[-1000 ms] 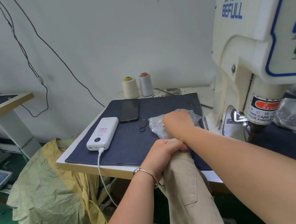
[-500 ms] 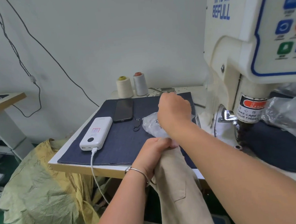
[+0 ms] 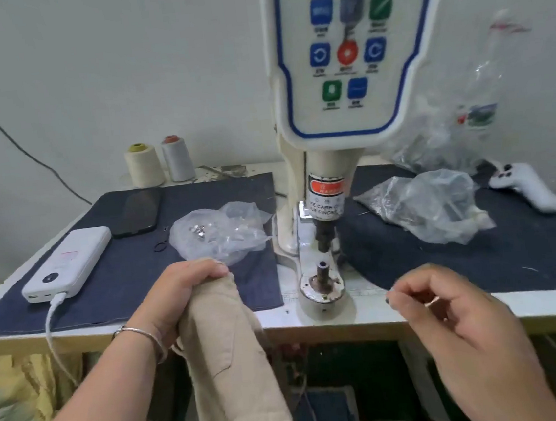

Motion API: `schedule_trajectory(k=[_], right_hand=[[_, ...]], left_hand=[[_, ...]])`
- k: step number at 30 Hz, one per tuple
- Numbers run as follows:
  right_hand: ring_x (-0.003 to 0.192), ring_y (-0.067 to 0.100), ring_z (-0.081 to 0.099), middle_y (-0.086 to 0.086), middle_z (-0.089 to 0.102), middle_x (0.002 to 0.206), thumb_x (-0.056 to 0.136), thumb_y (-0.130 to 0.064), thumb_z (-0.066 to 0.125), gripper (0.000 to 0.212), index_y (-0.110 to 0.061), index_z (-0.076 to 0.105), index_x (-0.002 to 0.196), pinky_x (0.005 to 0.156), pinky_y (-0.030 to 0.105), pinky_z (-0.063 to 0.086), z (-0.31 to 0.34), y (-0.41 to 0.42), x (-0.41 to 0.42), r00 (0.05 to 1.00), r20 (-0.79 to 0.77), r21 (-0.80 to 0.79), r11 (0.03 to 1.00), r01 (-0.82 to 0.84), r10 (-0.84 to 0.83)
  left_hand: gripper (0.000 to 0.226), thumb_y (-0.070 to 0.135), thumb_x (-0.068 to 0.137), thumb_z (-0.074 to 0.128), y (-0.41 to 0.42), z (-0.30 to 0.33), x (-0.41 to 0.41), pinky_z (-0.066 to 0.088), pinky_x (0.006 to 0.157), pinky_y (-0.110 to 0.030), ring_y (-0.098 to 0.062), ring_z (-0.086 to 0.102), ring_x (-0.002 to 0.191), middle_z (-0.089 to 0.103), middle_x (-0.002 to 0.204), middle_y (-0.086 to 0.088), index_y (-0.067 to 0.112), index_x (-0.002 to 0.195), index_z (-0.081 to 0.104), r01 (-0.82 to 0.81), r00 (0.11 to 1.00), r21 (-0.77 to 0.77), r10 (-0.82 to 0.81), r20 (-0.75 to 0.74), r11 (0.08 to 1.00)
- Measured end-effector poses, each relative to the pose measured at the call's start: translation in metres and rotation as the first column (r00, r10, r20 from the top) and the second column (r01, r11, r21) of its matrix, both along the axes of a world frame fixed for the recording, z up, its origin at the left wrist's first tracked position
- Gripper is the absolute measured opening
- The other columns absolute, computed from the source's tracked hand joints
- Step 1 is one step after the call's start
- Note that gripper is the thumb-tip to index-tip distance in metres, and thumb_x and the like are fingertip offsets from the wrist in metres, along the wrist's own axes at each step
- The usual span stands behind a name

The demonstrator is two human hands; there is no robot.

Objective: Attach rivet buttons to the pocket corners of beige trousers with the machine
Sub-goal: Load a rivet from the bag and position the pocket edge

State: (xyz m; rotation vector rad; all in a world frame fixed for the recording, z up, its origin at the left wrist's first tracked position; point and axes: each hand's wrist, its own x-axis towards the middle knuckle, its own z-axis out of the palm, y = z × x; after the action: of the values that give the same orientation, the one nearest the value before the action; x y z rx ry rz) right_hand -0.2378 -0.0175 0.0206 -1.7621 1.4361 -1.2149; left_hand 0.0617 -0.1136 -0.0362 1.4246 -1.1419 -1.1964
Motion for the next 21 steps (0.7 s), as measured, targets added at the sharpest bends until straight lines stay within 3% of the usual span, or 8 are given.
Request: schedule_trajectory(k=[2, 4, 7, 11, 17, 21], right_hand=[[0.080, -0.001, 0.058, -0.015, 0.063, 0.080, 0.089, -0.024, 0.064, 0.015, -0.030, 0.065, 0.076, 0.061, 0.008, 0.040, -0.011, -0.037, -0.042, 0.981, -0.141, -0.005, 0.991, 0.133, -0.132], [0.082, 0.003, 0.058, -0.013, 0.064, 0.082, 0.092, -0.021, 0.063, 0.015, -0.027, 0.065, 0.078, 0.060, 0.015, 0.038, -0.023, -0.076, -0.072, 0.959, -0.239, 0.097, 0.978, 0.182, -0.155], [0.083, 0.007, 0.059, -0.012, 0.066, 0.084, 0.092, -0.024, 0.065, 0.017, -0.028, 0.066, 0.076, 0.066, 0.025, 0.044, -0.039, -0.118, -0.084, 0.952, -0.299, 0.218, 0.966, 0.137, -0.068], [0.082, 0.008, 0.056, -0.014, 0.063, 0.081, 0.092, -0.026, 0.064, 0.019, -0.027, 0.066, 0.074, 0.079, 0.035, 0.049, -0.048, -0.145, -0.077, 0.953, -0.303, 0.246, 0.967, 0.065, 0.013], [0.081, 0.012, 0.058, -0.012, 0.065, 0.083, 0.092, -0.029, 0.065, 0.016, -0.029, 0.067, 0.075, 0.079, 0.039, 0.051, -0.063, -0.152, -0.075, 0.935, -0.351, 0.302, 0.952, 0.053, 0.059], [0.078, 0.004, 0.055, -0.018, 0.061, 0.083, 0.092, -0.032, 0.064, 0.017, -0.034, 0.064, 0.075, 0.066, 0.027, 0.045, -0.068, -0.151, -0.073, 0.896, -0.442, 0.242, 0.968, 0.070, 0.045]], left_hand=[[0.049, 0.045, 0.051, 0.076, -0.003, -0.003, 0.003, 0.047, 0.094, -0.052, -0.035, 0.063, 0.089, 0.072, 0.094, -0.021, 0.008, 0.083, 0.077, -0.004, 1.000, 0.043, 0.004, -0.003, 0.999], [0.055, 0.045, 0.052, 0.077, -0.004, -0.005, 0.003, 0.044, 0.101, -0.056, -0.037, 0.064, 0.091, 0.071, 0.098, -0.024, 0.005, 0.090, 0.076, -0.005, 1.000, 0.068, 0.006, -0.022, 0.998], [0.057, 0.045, 0.049, 0.078, -0.004, -0.004, -0.002, 0.047, 0.092, -0.050, -0.035, 0.065, 0.085, 0.072, 0.094, -0.024, 0.004, 0.088, 0.076, -0.011, 1.000, 0.064, 0.011, -0.001, 0.998], [0.055, 0.041, 0.045, 0.077, -0.001, 0.001, -0.009, 0.048, 0.078, -0.042, -0.030, 0.065, 0.073, 0.070, 0.084, -0.022, 0.002, 0.083, 0.076, -0.013, 1.000, 0.070, 0.013, -0.001, 0.997], [0.050, 0.034, 0.056, 0.074, 0.002, 0.007, -0.013, 0.047, 0.084, -0.044, -0.032, 0.065, 0.077, 0.070, 0.088, -0.024, -0.003, 0.089, 0.074, -0.048, 0.999, 0.072, 0.047, 0.018, 0.996], [0.048, 0.035, 0.056, 0.073, 0.002, 0.008, -0.013, 0.047, 0.085, -0.043, -0.031, 0.065, 0.078, 0.072, 0.087, -0.022, -0.001, 0.088, 0.076, -0.054, 0.998, 0.074, 0.052, 0.036, 0.996]])
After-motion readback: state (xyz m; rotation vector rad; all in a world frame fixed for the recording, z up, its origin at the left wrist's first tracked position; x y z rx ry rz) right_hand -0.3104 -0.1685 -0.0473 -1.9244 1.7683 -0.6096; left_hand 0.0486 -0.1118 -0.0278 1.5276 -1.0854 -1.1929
